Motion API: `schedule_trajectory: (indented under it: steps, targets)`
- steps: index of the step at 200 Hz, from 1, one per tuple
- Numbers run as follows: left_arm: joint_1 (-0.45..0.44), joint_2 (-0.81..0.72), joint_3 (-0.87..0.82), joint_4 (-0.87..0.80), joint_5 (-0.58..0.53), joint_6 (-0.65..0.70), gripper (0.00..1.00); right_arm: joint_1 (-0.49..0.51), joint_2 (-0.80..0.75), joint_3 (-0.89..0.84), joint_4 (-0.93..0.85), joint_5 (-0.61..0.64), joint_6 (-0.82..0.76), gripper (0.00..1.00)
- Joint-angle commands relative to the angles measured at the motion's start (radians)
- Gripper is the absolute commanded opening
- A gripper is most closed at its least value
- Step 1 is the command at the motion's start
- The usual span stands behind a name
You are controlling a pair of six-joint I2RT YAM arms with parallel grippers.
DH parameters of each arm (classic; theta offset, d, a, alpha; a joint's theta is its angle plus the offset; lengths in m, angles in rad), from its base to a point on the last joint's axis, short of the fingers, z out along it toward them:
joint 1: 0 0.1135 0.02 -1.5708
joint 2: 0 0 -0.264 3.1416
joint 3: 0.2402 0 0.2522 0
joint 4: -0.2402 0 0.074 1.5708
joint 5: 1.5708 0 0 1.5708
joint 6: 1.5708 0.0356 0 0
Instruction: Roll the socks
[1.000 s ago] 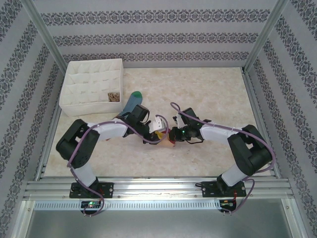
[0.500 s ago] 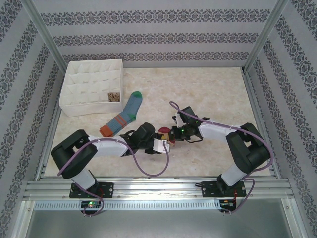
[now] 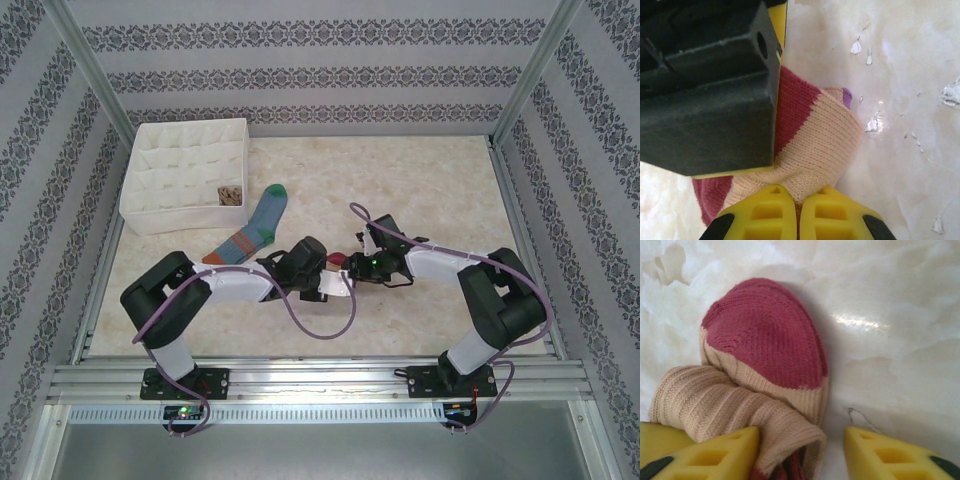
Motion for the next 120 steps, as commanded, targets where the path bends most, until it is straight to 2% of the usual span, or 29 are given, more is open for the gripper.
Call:
schedule_trajectory:
  steps: [1,58,93,120]
  targets:
    - [0.049,0.070,0.054,-0.190,0.190,-0.125,0.00,-0.003,-0.076,-0.054,-0.018,-0.099,0.029,0.55]
    - [0.153,0.137,0.177,-0.345,0.501,-0.267,0.00,-0.011,-0.238,-0.077,-0.003,-0.026,0.016,0.60]
    - [0.202,0.194,0.240,-0.380,0.620,-0.353,0.00,0.008,-0.195,-0.083,0.010,-0.016,0.004,0.61]
    - [0.222,0.216,0.259,-0.377,0.656,-0.400,0.02,0.032,-0.130,-0.066,0.026,-0.005,0.001,0.61]
